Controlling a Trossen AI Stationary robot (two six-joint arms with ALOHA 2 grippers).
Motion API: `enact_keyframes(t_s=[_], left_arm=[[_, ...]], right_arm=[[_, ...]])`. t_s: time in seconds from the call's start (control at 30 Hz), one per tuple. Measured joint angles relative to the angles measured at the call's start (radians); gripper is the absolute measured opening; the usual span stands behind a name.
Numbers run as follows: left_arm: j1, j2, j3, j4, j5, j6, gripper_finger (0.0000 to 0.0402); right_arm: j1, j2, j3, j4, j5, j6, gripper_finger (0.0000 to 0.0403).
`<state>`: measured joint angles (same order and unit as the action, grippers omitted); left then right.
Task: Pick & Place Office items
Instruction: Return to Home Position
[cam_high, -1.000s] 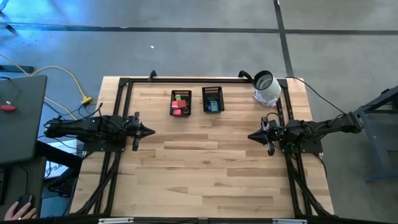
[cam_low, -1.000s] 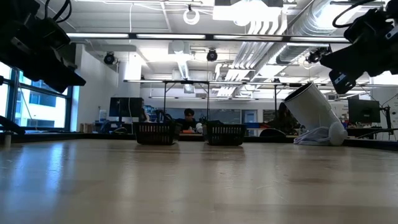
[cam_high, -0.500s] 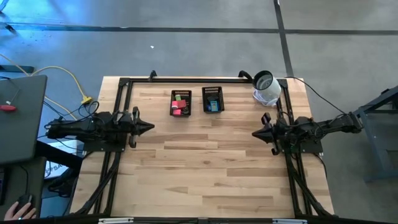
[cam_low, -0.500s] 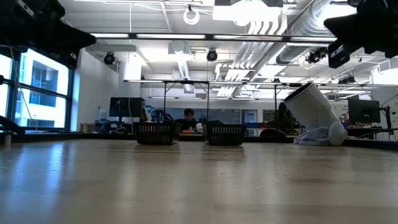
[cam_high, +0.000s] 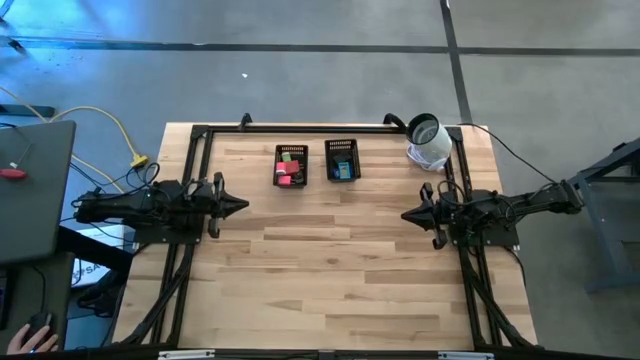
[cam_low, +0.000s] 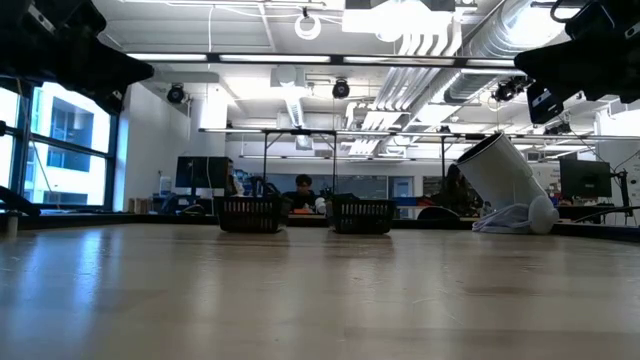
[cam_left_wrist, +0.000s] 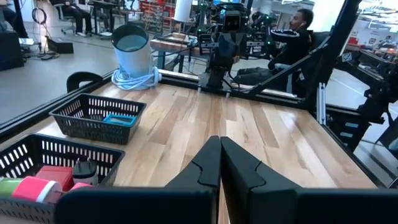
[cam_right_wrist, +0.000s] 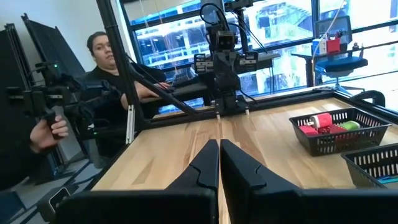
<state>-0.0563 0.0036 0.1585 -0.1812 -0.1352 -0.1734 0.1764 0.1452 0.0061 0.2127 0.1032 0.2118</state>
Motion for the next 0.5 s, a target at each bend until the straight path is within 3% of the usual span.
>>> enact_keyframes(t_s=[0.5], left_arm=[[0.002,0.0,0.001,0.038,-0.001,0.009,0.0]], right_arm=[[0.0,0.0,0.0,0.0,0.0,0.001,0.0002]])
